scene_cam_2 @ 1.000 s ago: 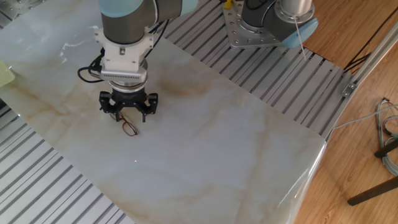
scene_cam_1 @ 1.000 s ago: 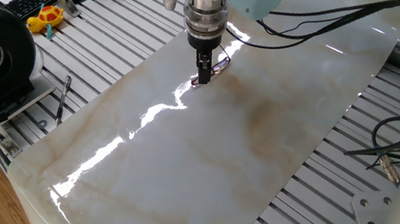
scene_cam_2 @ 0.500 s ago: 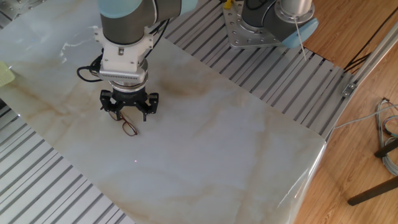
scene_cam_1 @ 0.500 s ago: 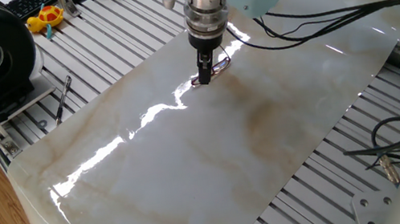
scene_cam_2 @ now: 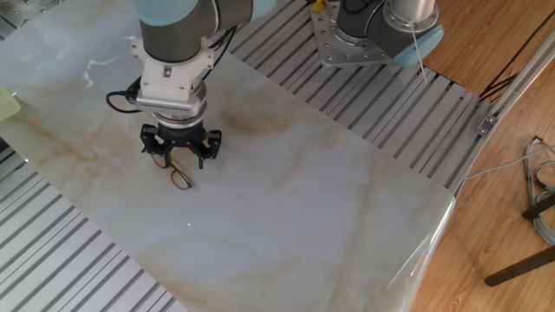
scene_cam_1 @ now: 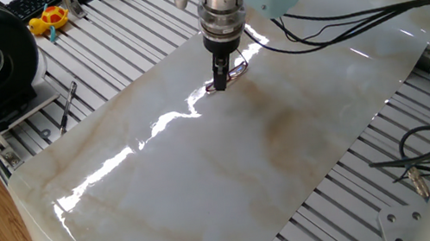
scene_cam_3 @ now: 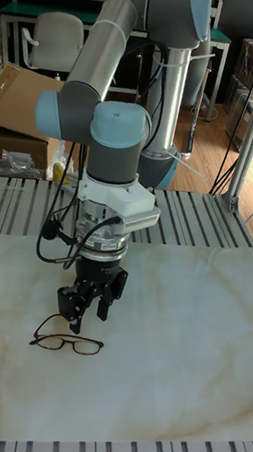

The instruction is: Unfold the leg of the glasses (with one hand)

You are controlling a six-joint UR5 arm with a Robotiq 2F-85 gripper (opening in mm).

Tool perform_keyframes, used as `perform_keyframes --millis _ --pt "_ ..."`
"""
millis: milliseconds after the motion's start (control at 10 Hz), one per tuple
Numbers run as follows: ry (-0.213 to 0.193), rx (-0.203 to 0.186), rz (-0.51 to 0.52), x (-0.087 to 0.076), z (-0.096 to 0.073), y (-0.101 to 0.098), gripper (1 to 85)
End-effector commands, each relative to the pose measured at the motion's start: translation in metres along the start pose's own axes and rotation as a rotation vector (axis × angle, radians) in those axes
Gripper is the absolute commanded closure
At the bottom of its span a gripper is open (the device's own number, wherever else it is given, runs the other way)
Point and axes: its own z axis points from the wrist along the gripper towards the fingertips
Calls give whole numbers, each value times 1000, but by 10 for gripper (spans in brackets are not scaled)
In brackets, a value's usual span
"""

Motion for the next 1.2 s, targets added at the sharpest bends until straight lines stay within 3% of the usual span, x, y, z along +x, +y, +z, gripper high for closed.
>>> perform_keyframes --millis 0,500,800,1000,1100 --pt "-11 -12 34 -2 -1 2 290" --pt "-14 -27 67 6 -19 4 313" --pt "-14 -31 98 0 -35 15 330" --pt "-18 -30 93 -1 -35 15 457" --pt "-6 -27 98 2 -35 14 617"
